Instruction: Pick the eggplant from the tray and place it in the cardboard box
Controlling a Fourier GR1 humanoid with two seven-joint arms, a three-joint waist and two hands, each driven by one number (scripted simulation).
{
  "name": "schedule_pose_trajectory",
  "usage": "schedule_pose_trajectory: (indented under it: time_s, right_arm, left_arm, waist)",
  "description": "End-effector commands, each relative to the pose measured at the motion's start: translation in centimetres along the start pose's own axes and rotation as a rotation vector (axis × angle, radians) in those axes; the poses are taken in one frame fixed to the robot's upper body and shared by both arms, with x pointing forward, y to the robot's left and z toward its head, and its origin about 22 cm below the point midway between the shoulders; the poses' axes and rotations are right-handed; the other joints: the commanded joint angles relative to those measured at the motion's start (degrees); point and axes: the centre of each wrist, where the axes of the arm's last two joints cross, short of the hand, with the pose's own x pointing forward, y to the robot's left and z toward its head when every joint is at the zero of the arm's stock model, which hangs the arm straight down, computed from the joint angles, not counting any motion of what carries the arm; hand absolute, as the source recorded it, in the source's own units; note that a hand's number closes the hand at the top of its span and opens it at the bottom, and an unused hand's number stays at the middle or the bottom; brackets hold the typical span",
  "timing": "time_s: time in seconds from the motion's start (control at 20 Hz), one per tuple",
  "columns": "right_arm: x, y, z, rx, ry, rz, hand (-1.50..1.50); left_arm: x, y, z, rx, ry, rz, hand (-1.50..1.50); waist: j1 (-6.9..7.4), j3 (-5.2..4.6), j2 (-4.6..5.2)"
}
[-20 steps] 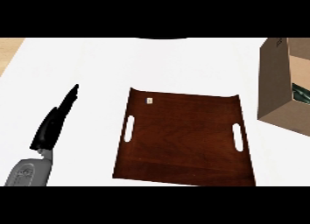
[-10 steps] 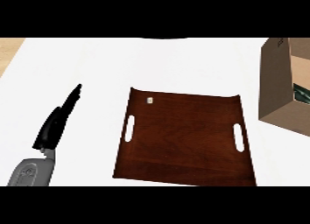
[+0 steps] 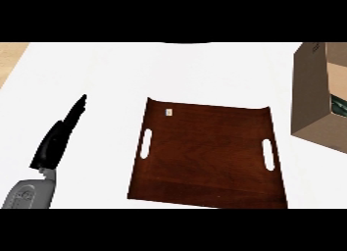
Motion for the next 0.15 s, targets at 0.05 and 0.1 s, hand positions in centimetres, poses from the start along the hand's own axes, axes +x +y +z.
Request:
schedule_pose_trajectory:
  time_s: [0.05, 0.1]
  right_arm:
    - [-0.4, -2.6, 0.3, 0.011, -0.006, 0.013, -1.50]
    - [-0.8, -2.2, 0.6, 0.026, 0.001, 0.020, -1.50]
  left_arm:
    - [-0.8, -1.1, 0.8, -0.013, 0.006, 0.003, 0.00]
    - [0.9, -1.6, -0.4, -0.002, 0.001, 0.003, 0.00]
  waist:
    - [0.05, 0.02, -0.02]
    - [-0.03, 0.03, -0.04]
